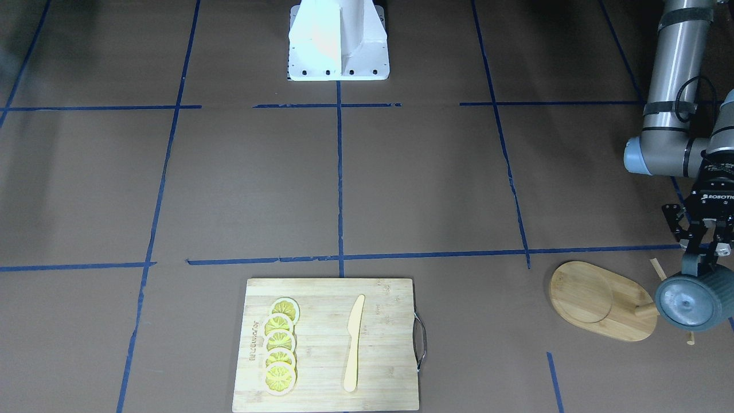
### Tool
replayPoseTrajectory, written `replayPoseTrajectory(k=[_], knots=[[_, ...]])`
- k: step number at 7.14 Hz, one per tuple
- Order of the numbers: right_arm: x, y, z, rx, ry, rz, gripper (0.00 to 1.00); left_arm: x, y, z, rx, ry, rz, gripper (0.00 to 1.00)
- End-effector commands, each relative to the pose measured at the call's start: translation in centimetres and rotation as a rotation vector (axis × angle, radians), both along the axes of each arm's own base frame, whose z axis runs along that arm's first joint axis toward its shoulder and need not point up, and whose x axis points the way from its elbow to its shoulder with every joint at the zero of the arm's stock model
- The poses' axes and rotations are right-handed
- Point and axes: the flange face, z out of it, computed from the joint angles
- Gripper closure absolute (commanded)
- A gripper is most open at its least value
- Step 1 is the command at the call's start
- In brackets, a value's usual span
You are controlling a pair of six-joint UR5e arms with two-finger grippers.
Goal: Hang cup on storage rack
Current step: 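Lower the mug's handle onto a rack peg with the left gripper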
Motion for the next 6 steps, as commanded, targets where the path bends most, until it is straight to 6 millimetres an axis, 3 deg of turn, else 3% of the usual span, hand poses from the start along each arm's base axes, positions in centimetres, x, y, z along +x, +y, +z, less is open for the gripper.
replayPoseTrajectory(k=[1, 6], knots=[[-0.1, -0.1, -0.1, 0.002, 0.001, -0.002, 0.00, 0.0, 0.5, 1.6, 0.000, -0.003, 0.003, 1.00], [-0.1, 0.0, 0.0, -0.002, -0.001, -0.001, 0.00, 1.3, 0.9, 2.4, -0.011, -0.016, 0.019, 0.97]])
